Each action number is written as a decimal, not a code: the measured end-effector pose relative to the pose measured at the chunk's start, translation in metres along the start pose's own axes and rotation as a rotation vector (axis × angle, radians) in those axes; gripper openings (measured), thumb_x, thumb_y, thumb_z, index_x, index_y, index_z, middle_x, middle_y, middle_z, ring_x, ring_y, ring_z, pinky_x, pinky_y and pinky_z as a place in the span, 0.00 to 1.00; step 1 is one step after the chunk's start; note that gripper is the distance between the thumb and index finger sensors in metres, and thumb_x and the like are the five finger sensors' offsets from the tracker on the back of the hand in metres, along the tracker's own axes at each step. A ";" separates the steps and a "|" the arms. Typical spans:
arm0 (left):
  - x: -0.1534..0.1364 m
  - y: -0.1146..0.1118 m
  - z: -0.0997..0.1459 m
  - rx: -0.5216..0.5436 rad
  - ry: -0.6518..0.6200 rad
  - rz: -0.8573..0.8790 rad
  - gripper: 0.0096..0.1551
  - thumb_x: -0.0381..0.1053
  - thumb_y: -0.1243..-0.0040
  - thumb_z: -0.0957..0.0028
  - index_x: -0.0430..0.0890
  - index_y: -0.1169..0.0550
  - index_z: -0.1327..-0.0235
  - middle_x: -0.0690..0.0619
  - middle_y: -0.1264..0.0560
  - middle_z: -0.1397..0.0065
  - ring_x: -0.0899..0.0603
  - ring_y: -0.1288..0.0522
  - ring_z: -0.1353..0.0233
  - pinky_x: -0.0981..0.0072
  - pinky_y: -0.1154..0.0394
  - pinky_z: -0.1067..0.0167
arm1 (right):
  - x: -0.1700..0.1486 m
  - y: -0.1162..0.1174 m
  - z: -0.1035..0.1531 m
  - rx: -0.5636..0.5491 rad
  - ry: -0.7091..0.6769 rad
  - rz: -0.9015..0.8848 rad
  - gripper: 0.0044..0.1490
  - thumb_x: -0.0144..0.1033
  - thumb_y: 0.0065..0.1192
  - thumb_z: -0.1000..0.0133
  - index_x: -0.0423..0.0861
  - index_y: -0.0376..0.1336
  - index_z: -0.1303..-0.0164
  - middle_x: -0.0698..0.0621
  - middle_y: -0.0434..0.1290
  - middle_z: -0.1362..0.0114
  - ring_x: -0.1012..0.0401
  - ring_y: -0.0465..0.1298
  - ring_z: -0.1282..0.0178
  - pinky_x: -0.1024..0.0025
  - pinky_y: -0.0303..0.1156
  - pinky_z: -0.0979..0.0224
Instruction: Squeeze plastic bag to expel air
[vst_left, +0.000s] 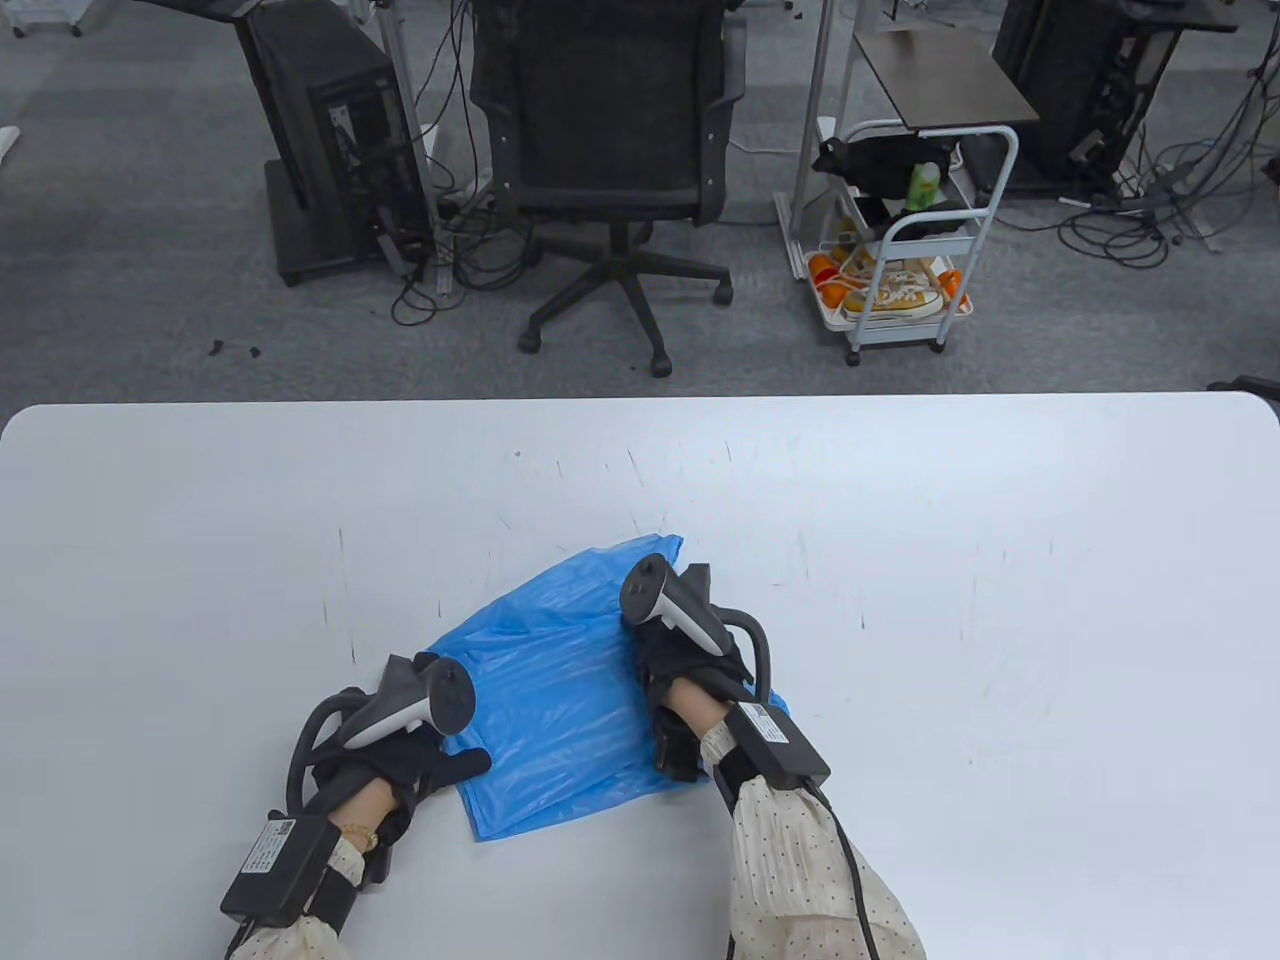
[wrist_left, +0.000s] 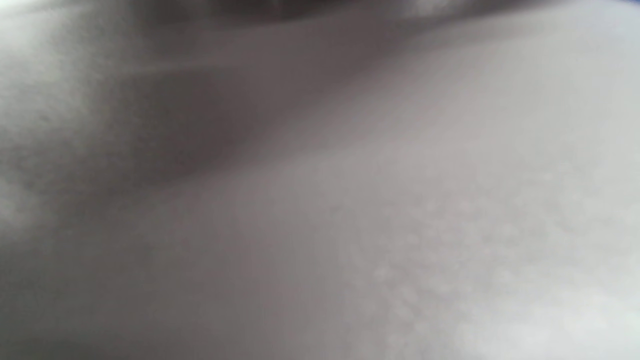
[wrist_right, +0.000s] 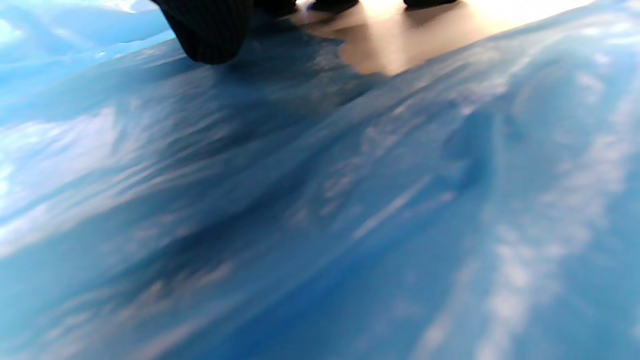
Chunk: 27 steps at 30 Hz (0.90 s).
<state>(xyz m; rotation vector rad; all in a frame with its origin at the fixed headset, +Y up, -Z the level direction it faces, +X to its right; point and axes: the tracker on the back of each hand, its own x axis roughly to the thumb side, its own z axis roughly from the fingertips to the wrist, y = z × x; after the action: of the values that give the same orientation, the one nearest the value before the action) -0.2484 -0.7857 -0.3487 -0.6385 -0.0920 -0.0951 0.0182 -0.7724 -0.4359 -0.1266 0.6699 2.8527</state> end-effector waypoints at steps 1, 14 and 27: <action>0.000 0.000 0.000 -0.001 -0.001 0.000 0.58 0.76 0.59 0.60 0.55 0.64 0.23 0.49 0.70 0.15 0.39 0.66 0.14 0.28 0.59 0.22 | -0.001 -0.001 -0.001 0.002 0.009 -0.006 0.36 0.38 0.57 0.42 0.63 0.50 0.24 0.64 0.47 0.15 0.59 0.44 0.15 0.42 0.49 0.20; -0.001 0.003 0.000 0.004 -0.023 -0.033 0.58 0.75 0.56 0.60 0.57 0.61 0.22 0.51 0.67 0.13 0.39 0.64 0.13 0.28 0.58 0.22 | 0.097 0.003 0.041 -0.070 -0.380 0.090 0.38 0.39 0.57 0.43 0.59 0.50 0.22 0.57 0.47 0.12 0.51 0.43 0.13 0.34 0.46 0.21; -0.006 0.003 -0.001 -0.008 -0.023 -0.041 0.56 0.77 0.56 0.61 0.63 0.62 0.24 0.58 0.68 0.14 0.44 0.66 0.13 0.30 0.58 0.21 | 0.119 0.034 0.018 0.065 -0.351 0.110 0.34 0.39 0.54 0.42 0.62 0.53 0.24 0.61 0.48 0.13 0.55 0.44 0.14 0.36 0.48 0.21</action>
<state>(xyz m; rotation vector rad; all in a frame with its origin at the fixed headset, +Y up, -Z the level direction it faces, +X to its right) -0.2538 -0.7837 -0.3515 -0.6461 -0.1269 -0.1276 -0.1053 -0.7721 -0.4207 0.4235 0.7099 2.8429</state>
